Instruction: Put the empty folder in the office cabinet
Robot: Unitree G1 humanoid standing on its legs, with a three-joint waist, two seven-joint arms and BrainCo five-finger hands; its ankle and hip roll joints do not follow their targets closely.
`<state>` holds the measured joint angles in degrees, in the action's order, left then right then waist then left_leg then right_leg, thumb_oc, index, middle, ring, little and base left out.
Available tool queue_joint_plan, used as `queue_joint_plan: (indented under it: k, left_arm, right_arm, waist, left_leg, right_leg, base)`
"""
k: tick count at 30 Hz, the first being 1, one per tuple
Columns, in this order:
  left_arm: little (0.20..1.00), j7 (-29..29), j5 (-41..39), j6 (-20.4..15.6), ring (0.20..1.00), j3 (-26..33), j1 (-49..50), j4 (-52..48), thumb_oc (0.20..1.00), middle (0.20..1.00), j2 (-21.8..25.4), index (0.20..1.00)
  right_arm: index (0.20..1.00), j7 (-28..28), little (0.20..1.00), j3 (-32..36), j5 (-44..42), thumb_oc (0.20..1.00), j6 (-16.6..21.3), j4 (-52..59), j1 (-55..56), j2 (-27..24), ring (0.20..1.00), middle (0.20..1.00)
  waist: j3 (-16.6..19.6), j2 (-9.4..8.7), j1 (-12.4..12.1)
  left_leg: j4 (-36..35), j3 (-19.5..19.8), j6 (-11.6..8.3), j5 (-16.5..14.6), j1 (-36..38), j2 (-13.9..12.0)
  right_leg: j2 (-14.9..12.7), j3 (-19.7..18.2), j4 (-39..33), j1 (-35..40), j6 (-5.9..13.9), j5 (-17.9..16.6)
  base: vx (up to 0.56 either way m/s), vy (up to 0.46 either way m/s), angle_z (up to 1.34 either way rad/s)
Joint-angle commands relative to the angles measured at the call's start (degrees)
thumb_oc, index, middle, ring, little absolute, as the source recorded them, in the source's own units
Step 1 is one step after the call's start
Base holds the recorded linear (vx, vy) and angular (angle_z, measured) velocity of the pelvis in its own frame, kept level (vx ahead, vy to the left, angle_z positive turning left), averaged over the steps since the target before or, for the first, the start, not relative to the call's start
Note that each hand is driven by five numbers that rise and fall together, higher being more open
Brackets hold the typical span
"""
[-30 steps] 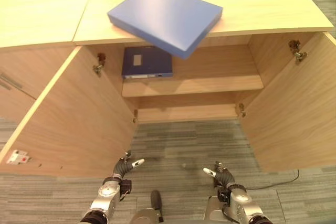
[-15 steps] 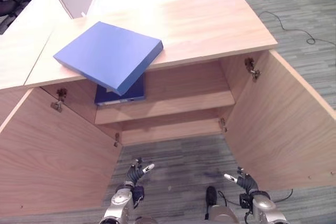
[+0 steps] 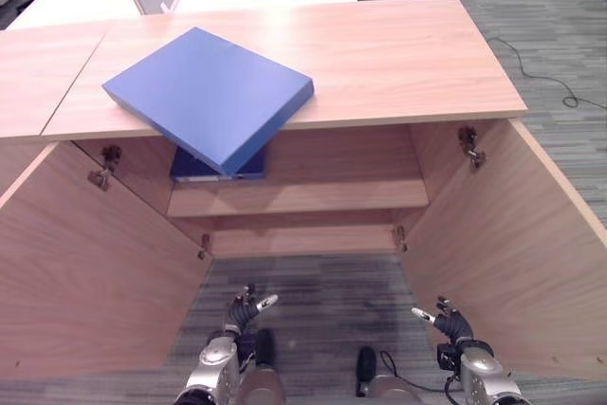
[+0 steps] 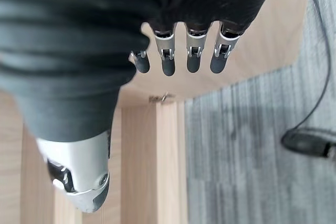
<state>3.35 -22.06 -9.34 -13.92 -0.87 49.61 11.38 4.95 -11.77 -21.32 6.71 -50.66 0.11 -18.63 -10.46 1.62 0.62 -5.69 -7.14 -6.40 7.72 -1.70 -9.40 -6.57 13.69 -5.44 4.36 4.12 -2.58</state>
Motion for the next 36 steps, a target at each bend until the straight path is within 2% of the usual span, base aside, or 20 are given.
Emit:
queue_joint_plan:
  k: [1,6,11,12,15,16,17,18,19,20,21,22,24,36]
  left_arm:
    - [1.0,0.0,0.5,-2.0,1.0,0.5,-2.9,-0.6,1.0,1.0,2.6,1.0]
    - [1.0,-0.7,1.6,-2.0,1.0,0.3,-2.8,-1.4,1.0,1.0,4.0,1.0]
    - [1.0,-0.8,1.8,-2.0,1.0,0.7,-2.8,-2.6,1.0,1.0,5.1,1.0]
    - [1.0,-0.9,2.0,-1.9,1.0,0.9,-2.7,-3.1,1.0,1.0,5.7,1.0]
    - [1.0,-0.8,2.1,-1.9,1.0,1.3,-2.3,-3.5,1.0,1.0,6.2,1.0]
    - [1.0,-0.6,2.1,-1.9,1.0,1.9,-2.2,-3.6,1.0,1.0,6.4,1.0]
    - [1.0,-0.6,2.1,-1.9,1.0,1.9,-2.2,-3.6,1.0,1.0,6.4,1.0]
    - [1.0,-0.5,2.0,-1.9,1.0,1.8,-2.4,-3.6,1.0,1.0,6.4,1.0]
    - [1.0,-0.5,1.8,-1.9,1.0,1.6,-2.7,-3.6,1.0,1.0,6.5,1.0]
    - [1.0,-0.8,1.7,-2.0,1.0,1.5,-2.7,-3.5,1.0,1.0,6.2,1.0]
    - [1.0,-1.0,1.7,-2.1,1.0,1.2,-2.9,-3.2,1.0,1.0,5.9,1.0]
    - [1.0,-1.0,1.7,-2.1,1.0,1.2,-2.9,-3.2,1.0,1.0,5.9,1.0]
    - [1.0,-0.9,1.6,-2.0,1.0,1.2,-3.0,-2.6,1.0,1.0,5.4,1.0]
    - [1.0,-1.3,2.5,-2.2,1.0,0.1,-1.4,-5.6,1.0,1.0,4.3,1.0]
  right_arm:
    - [1.0,-0.3,1.0,-1.9,0.3,1.0,0.8,0.9,-2.1,1.3,1.0,1.0]
    - [1.0,-0.8,1.0,-1.8,1.0,1.0,0.0,-0.1,-2.6,3.2,1.0,1.0]
    - [1.0,-0.7,1.0,-1.3,0.9,1.0,0.0,-0.5,-3.3,4.1,1.0,1.0]
    - [1.0,-0.7,1.0,-0.7,0.5,1.0,-0.1,-1.0,-3.6,4.5,1.0,1.0]
    - [1.0,-0.7,1.0,-0.5,0.2,1.0,0.0,-1.1,-4.0,4.9,1.0,1.0]
    - [1.0,-0.8,1.0,-0.8,-1.1,1.0,0.4,-0.3,-3.7,5.3,1.0,1.0]
    - [1.0,-0.8,1.0,-0.8,-1.1,1.0,0.4,-0.3,-3.7,5.3,1.0,1.0]
    - [1.0,-0.8,1.0,-0.8,-1.6,1.0,0.5,-0.2,-3.6,5.2,1.0,1.0]
    - [1.0,-0.8,1.0,-0.9,-1.9,1.0,0.5,-0.2,-3.5,5.2,1.0,1.0]
    - [1.0,-0.6,1.0,-0.7,-2.1,1.0,0.7,-0.1,-2.3,5.2,1.0,1.0]
    - [1.0,-0.6,1.0,-0.7,-2.2,1.0,1.0,-0.2,-2.0,5.1,1.0,1.0]
    - [1.0,-0.6,1.0,-0.7,-2.2,1.0,1.0,-0.2,-2.0,5.1,1.0,1.0]
    - [1.0,-0.6,1.0,-0.7,-2.1,1.0,0.8,-0.6,-1.6,4.8,1.0,1.0]
    - [1.0,-0.8,1.0,-0.7,-1.4,1.0,1.0,-0.5,0.5,4.3,1.0,1.0]
  waist:
    - [-0.1,-1.93,-0.9]
    - [0.5,-3.19,-1.3]
    - [0.1,-3.92,-2.0]
    - [-0.2,-4.04,-2.1]
    - [-0.8,-3.84,-2.4]
    - [-2.1,-2.02,-0.8]
    - [-2.0,-1.97,-0.8]
    - [-2.1,-1.46,-0.2]
    - [-2.2,-1.31,0.1]
    - [-1.9,-1.61,0.0]
    - [-1.7,-1.66,0.4]
    - [-1.7,-1.62,0.4]
    - [-1.3,-1.8,0.9]
    - [0.6,-2.47,1.1]
  left_leg:
    - [2.1,0.4,-2.05,-2.4,0.9,-0.7]
    - [1.2,-0.2,0.6,-4.7,2.3,2.9]
    - [1.5,-0.9,2.41,-6.3,2.3,4.9]
    - [1.5,-1.2,3.35,-7.1,2.7,5.9]
    - [1.3,-2.2,3.98,-7.6,3.2,6.2]
    - [0.7,-1.6,5.48,-8.7,5.6,7.5]
    - [0.7,-1.6,5.46,-8.6,5.4,7.4]
    - [0.7,-1.1,5.67,-8.5,5.6,7.7]
    - [0.7,-0.6,5.72,-8.5,5.9,8.1]
    - [0.7,-0.3,5.93,-8.7,6.0,8.9]
    - [0.7,0.1,5.89,-8.8,6.1,9.1]
    - [0.7,0.1,5.87,-8.8,6.2,9.1]
    - [0.7,0.3,5.69,-9.0,6.5,9.2]
    - [0.7,1.0,4.57,-9.5,8.0,8.7]
  right_leg:
    - [-3.8,1.9,0.4,4.0,5.86,3.6]
    - [-7.3,0.5,1.9,4.3,7.76,2.0]
    - [-9.5,-0.1,5.6,2.1,9.48,0.8]
    - [-10.7,-0.4,8.6,0.5,10.24,-0.7]
    - [-11.7,-0.1,12.3,-1.6,10.82,-2.9]
    - [-6.3,-2.6,19.6,-6.7,9.81,0.1]
    - [-6.2,-2.6,19.4,-6.8,9.77,-0.2]
    - [-3.5,-3.9,18.7,-7.4,8.63,2.2]
    - [-2.0,-3.9,17.4,-7.3,7.85,3.5]
    - [-1.5,-2.4,14.2,-4.9,6.18,4.4]
    - [-0.8,-3.1,12.8,-4.4,5.84,4.7]
    - [-0.8,-3.0,12.7,-4.2,5.82,4.7]
    - [0.2,-6.2,10.2,-3.6,5.25,4.1]
    - [-0.2,-4.3,3.1,2.4,4.68,3.0]
  base:
    - [0.12,0.175,0.02]
    - [0.11,0.203,0.09]
    - [0.04,0.181,-0.02]
    - [0.05,0.243,-0.22]
    - [0.05,0.214,-0.24]
    - [0.12,0.361,-0.38]
    - [0.16,0.361,-0.32]
    - [0.09,0.075,0.05]
    - [0.11,0.08,0.32]
    - [0.09,0.025,0.39]
    - [0.04,-0.001,0.45]
    - [0.05,-0.006,0.4]
    - [0.06,-0.028,0.46]
    - [0.02,-0.034,0.02]
